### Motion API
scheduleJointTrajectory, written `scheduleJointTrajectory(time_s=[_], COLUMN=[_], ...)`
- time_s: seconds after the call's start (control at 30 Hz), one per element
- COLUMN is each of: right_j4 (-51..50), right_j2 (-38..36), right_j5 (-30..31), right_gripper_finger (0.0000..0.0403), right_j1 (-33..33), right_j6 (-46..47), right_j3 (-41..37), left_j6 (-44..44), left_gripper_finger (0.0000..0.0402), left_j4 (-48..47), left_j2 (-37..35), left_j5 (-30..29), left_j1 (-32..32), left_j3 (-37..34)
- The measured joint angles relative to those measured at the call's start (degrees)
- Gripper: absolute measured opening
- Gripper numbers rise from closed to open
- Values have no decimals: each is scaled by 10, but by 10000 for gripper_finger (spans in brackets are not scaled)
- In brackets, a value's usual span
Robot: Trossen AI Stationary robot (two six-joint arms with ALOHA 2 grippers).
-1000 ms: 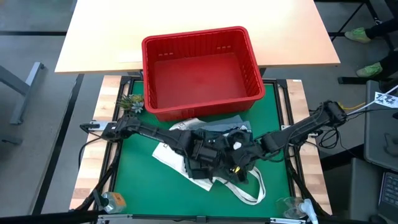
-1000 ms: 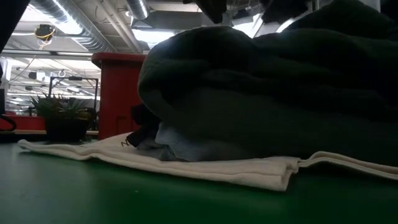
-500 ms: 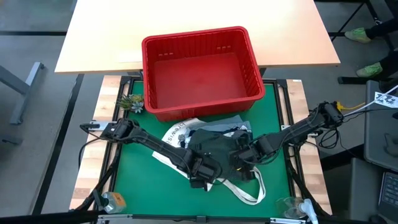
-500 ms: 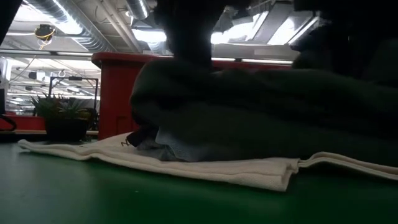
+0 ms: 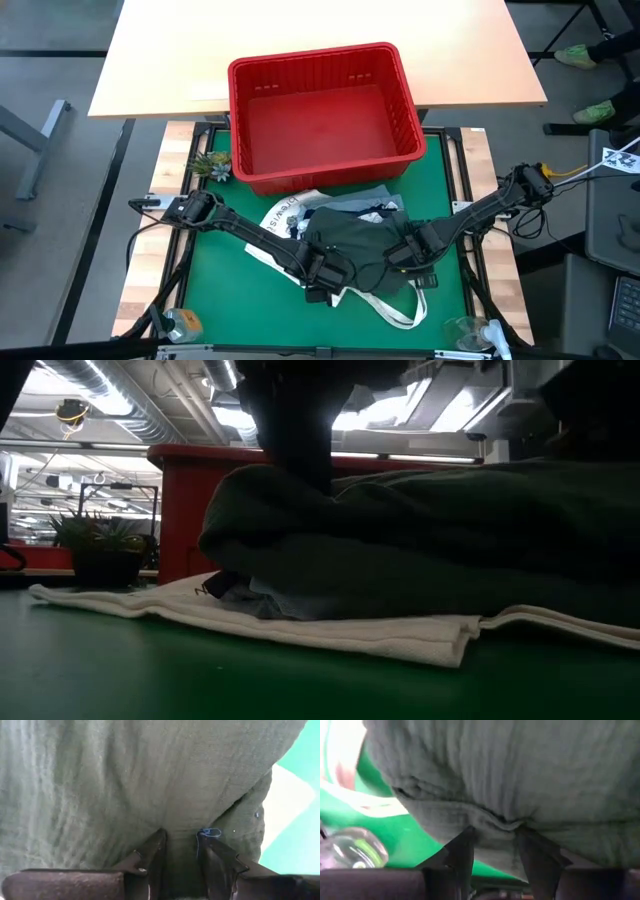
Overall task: Fold laundry
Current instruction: Fold the green shirt
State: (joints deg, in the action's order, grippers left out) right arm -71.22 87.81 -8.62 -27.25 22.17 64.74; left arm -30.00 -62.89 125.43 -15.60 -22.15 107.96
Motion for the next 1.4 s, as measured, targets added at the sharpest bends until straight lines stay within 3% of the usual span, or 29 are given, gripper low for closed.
scheduleJointTrajectory(time_s=[0.37,0.73,0.83,1.0,1.07,1.4], right_j4=[-50,-102,-97,-62,-38,-13], right_j2=[-4,-52,-60,-60,-60,-60], right_j5=[1,21,66,254,291,250], right_gripper_finger=[154,154,154,154,154,154], right_j1=[-21,-20,-20,-18,-4,117], right_j6=[6,4,-4,-15,-26,-71], right_j3=[8,99,121,139,139,94], left_j6=[0,1,8,21,21,21], left_gripper_finger=[112,112,112,112,112,112], left_j4=[3,4,8,11,12,13], left_j2=[-11,-64,-77,-92,-92,-92], left_j5=[5,4,-2,-55,-75,-78], left_j1=[-1,-2,-1,14,28,111], left_j3=[0,0,0,0,0,0])
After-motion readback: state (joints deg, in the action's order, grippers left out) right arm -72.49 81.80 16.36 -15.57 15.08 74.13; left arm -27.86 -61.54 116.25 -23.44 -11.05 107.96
